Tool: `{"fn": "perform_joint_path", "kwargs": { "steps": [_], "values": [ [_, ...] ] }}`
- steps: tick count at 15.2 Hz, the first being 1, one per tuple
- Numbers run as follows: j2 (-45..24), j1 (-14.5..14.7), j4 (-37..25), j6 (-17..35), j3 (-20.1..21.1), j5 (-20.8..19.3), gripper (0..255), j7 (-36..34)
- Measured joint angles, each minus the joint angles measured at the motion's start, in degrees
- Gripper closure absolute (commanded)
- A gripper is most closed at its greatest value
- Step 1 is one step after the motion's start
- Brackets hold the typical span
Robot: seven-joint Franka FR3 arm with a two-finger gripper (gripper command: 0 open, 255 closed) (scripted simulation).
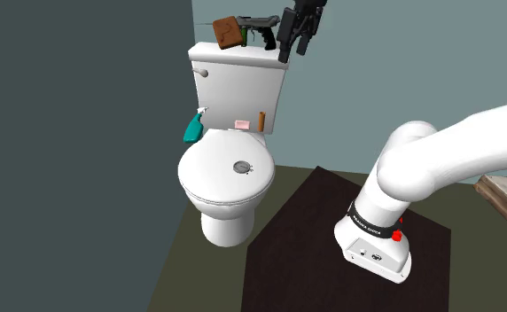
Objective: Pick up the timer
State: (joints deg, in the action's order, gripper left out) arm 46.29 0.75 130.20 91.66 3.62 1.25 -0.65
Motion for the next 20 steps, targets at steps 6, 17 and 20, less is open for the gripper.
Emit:
{"fn": "perform_joint_path", "kwargs": {
  "steps": [6, 17, 20],
  "values": [
    [-2.22, -0.21, 5.74, 7.25, -1.28, -0.7, 0, 2.01],
    [-13.74, -1.01, 16.67, 28.08, -4.71, -2.39, 0, 7.22],
    [-18.28, -1.3, 18.38, 33.9, -5.74, -2.74, 0, 8.81]
  ]
}}
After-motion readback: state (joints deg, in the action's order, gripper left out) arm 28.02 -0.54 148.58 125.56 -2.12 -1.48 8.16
